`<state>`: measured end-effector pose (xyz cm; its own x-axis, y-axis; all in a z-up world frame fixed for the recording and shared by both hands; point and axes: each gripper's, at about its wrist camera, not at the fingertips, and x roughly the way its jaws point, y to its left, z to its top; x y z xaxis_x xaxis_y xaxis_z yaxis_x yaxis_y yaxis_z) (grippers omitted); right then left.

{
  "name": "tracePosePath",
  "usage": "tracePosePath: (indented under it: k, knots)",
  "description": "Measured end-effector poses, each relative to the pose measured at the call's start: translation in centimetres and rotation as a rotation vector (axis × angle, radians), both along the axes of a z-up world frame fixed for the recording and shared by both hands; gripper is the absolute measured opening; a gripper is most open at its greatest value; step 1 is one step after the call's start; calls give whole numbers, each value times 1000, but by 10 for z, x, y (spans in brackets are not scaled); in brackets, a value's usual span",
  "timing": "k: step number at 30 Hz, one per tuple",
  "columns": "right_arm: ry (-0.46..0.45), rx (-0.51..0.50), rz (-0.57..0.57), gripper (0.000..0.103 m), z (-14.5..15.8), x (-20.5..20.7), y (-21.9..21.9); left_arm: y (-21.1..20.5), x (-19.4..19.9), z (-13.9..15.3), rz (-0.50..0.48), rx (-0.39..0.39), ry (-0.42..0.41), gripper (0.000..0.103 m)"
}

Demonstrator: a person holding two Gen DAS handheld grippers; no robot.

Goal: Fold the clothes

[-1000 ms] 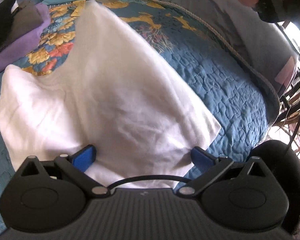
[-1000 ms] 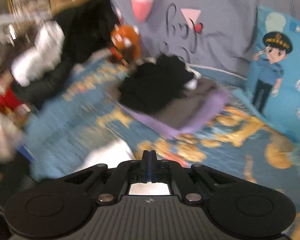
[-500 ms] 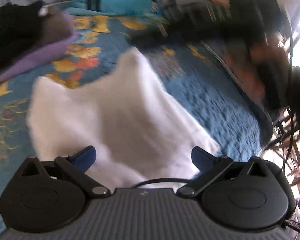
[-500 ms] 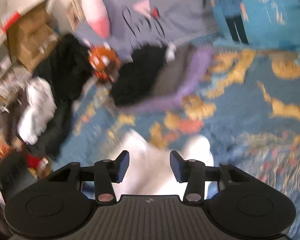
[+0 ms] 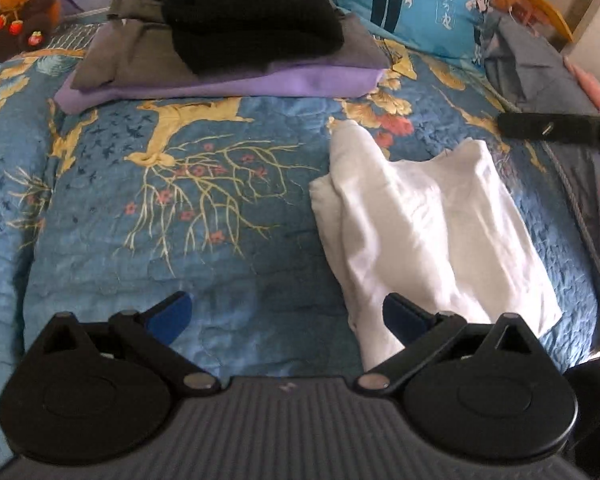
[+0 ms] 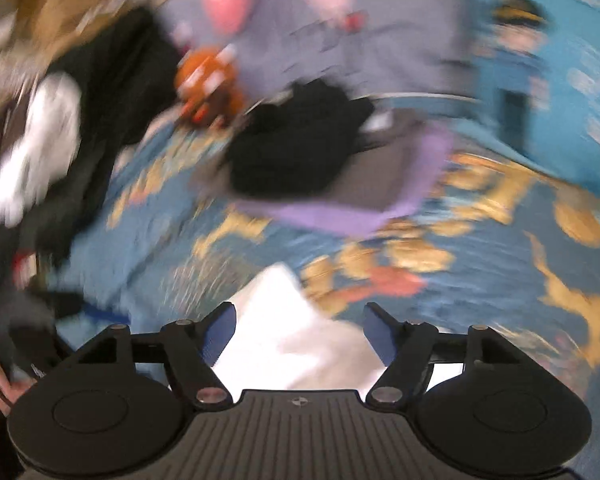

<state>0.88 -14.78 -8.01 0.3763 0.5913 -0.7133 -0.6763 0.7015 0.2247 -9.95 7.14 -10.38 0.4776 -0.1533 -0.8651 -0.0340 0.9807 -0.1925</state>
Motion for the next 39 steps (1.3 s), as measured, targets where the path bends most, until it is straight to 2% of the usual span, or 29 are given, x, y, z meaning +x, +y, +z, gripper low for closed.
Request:
tracePosePath:
  k: [3,7,8,10,12,14,17,20,22,25,29,31,32,35,36,39]
  knots:
    - [-75,-151,110,70,-22,-16,55,0,-11,0,4,-14,-10,103]
    - [-159,-412,126,67,-72,-25,105,8,-21,-2,29,-42,-3,103]
    - [-168,-414,129,67,-74,-27,111,11,-23,-2,34,-34,-1,103]
    - [-161,-335,104,61,-59,-26,107,15,-27,-1,35,-4,-4,103]
    - [-133,-224,18,65,-39,-21,93,19,-31,2,30,6,-12,103]
    - [-116,-167,-73,68,-25,-18,74,22,-33,5,35,10,-20,103]
    - [-121,-177,-163,68,-17,-26,49,18,-35,9,27,21,-27,103]
    - [-121,-127,-237,71,-11,-49,11,4,-35,14,-19,20,-44,103]
    - [-119,-119,-298,78,-13,-68,-20,-9,-31,17,-58,2,-58,103]
    - [-100,-156,-379,80,-27,-91,-52,-36,-18,19,-116,-14,-78,103]
    - [-37,-92,-533,80,-43,-107,-87,-73,5,18,-168,-43,-95,103]
    - [-26,-48,-559,83,-50,-107,-91,-91,19,10,-167,-15,-79,103]
    - [-29,-45,-534,83,-56,-107,-88,-99,24,4,-161,30,-55,103]
    - [-66,-305,-471,85,-75,-105,-72,-109,25,-17,-144,179,40,103]
    - [-49,-315,-495,90,-78,-106,-76,-103,19,-22,-142,177,51,103]
    - [79,-244,-568,90,-81,-108,-97,-74,2,-32,-84,70,103,103]
